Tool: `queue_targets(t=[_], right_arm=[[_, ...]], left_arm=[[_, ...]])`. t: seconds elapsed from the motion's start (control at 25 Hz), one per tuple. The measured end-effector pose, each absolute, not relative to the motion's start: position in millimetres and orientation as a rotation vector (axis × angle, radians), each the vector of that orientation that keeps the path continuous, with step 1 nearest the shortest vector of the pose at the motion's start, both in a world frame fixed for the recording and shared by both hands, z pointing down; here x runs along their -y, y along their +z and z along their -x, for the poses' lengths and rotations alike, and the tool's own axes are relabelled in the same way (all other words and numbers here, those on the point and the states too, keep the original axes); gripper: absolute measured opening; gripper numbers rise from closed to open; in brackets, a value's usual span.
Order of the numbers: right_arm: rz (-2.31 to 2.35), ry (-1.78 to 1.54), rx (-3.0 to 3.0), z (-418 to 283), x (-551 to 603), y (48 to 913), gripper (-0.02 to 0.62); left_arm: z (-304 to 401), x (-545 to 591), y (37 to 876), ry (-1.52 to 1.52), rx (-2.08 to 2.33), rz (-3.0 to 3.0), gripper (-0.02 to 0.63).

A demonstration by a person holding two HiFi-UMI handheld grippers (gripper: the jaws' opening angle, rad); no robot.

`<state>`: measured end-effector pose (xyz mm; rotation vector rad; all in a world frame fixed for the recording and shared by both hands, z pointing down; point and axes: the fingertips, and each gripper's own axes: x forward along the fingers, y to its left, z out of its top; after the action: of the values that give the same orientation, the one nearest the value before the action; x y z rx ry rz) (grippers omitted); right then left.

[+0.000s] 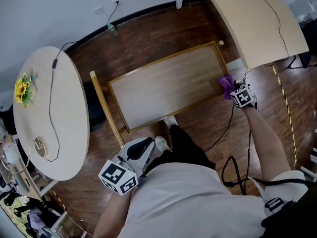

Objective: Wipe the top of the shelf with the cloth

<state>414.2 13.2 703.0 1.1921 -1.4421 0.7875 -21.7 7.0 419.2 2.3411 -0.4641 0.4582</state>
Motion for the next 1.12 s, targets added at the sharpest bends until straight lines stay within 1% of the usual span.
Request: queue_targets(t=[0.2,0.52,0.84,1.12], right_arm=[[-1.2,0.788,1.445,-412,-15,701,0.112],[-1.307,0.774,1.506,-388,-23,664,0.112],[-1.445,0.722,1.662,-326,-67,584,0.112],[-1.557,0.683,1.797,-262,-136,509,0.114]], left_arm=[[30,-10,418,0.448,0.476,-2.349,0.052],[43,-22,404,0.396,0.489,-2.402,0.052],[76,-64,389,0.333,0.482,-2.479,0.052],[101,-118,407,0.321,0.445,-2.485,0.051]])
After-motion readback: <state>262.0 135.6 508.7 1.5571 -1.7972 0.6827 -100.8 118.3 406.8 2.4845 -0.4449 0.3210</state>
